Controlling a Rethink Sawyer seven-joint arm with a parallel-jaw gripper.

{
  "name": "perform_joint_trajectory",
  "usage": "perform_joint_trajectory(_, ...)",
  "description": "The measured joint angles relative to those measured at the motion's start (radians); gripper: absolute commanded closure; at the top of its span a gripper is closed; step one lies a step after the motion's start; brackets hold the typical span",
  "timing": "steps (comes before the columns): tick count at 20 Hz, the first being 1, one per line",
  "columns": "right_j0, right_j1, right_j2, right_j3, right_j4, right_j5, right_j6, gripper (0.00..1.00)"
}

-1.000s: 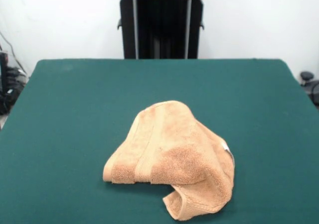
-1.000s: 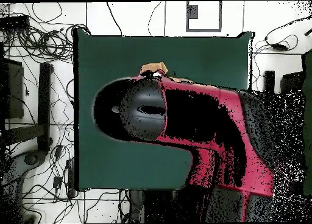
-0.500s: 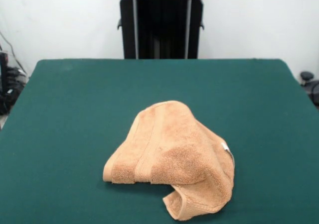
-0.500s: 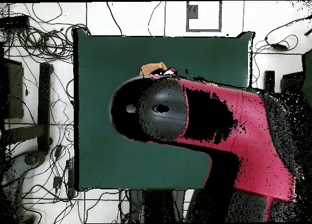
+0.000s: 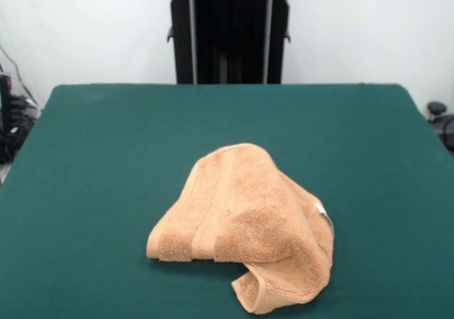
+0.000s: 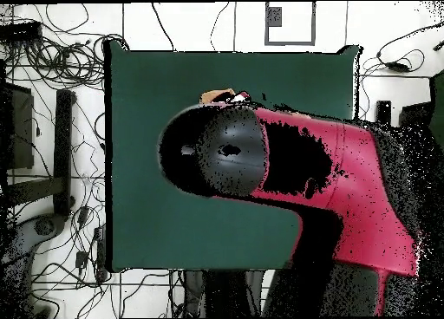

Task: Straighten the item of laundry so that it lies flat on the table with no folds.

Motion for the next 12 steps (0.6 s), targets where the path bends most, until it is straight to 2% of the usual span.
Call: perform_joint_trajectory(12,-0.029,0.030,0.044,0.000,0.000,-0.011,0.000,0.00)
